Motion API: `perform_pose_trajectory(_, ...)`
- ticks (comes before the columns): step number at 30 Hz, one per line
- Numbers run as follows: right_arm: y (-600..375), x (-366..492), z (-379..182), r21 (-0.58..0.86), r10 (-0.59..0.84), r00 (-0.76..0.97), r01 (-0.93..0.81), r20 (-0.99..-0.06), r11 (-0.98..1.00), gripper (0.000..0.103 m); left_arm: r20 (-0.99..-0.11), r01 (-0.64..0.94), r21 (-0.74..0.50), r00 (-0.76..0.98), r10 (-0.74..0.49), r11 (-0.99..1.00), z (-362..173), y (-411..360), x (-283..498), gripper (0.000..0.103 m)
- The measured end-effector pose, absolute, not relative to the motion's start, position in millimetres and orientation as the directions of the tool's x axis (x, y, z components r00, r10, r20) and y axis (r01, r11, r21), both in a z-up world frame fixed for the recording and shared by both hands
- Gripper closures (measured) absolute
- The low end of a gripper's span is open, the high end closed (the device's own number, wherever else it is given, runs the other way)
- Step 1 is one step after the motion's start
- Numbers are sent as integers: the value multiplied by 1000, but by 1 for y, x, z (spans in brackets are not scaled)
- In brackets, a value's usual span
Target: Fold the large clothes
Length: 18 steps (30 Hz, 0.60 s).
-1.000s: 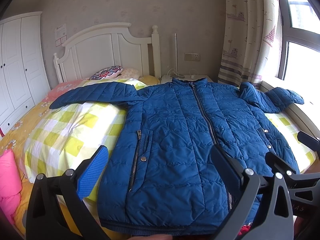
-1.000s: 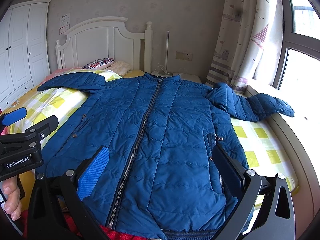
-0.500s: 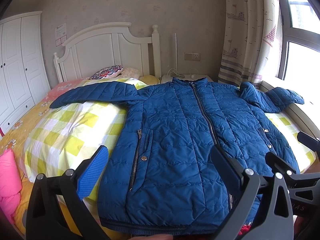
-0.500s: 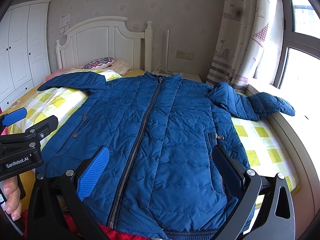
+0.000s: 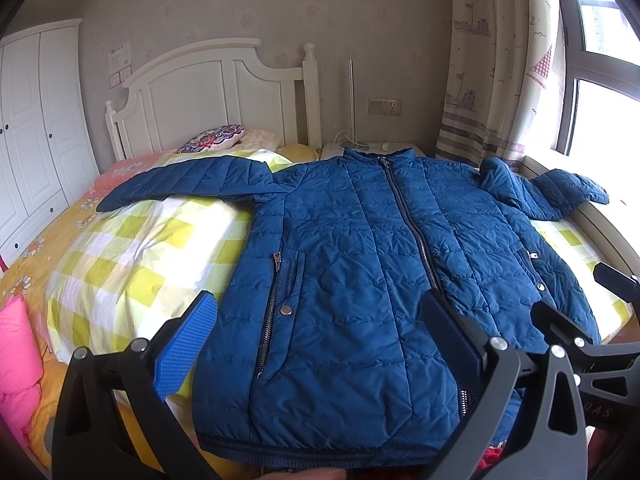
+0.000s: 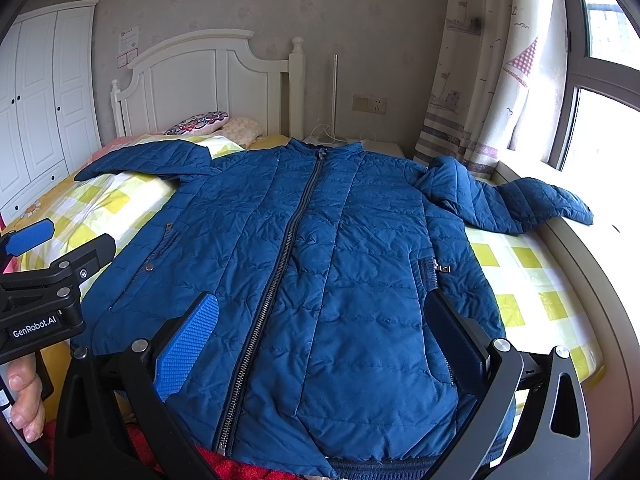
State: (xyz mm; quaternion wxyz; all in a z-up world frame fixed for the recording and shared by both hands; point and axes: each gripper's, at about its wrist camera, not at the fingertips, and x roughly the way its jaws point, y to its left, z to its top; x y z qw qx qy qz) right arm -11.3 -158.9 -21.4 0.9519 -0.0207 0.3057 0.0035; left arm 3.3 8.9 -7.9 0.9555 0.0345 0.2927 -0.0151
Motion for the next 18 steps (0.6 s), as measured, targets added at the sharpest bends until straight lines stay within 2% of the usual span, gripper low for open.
perform_pose_trajectory(3, -167, -4, -21, -35, -2, 819, -22, -573, 999, 4, -569, 80, 34, 821, -46, 996, -10, 10, 11, 2)
perform_pose_trajectory(5, -179, 5, -21, -22, 3, 822, -19, -570, 1000, 4, -558, 139, -11, 821, -121, 990, -13, 13, 24, 2)
perform_pose_trajectory(8, -216, 31, -24, 78, 33, 795, 18, -606, 997, 4, -567, 167, -71, 804, -178, 983, -26, 17, 59, 2)
perform_pose_trajectory(12, -297, 86, -41, 165, -47, 747, 207, -663, 964, 4, -710, 129, 20, 700, -77, 991, -67, 13, 159, 2)
perform_pose_trajectory(15, -360, 120, -54, 202, -122, 710, 353, -693, 913, 4, -753, 121, 102, 658, -3, 987, -90, 12, 212, 2)
perform_pose_trajectory(18, -433, 163, -70, 189, -229, 655, 503, -720, 844, 4, -784, 123, 100, 621, 2, 987, -107, 16, 248, 2)
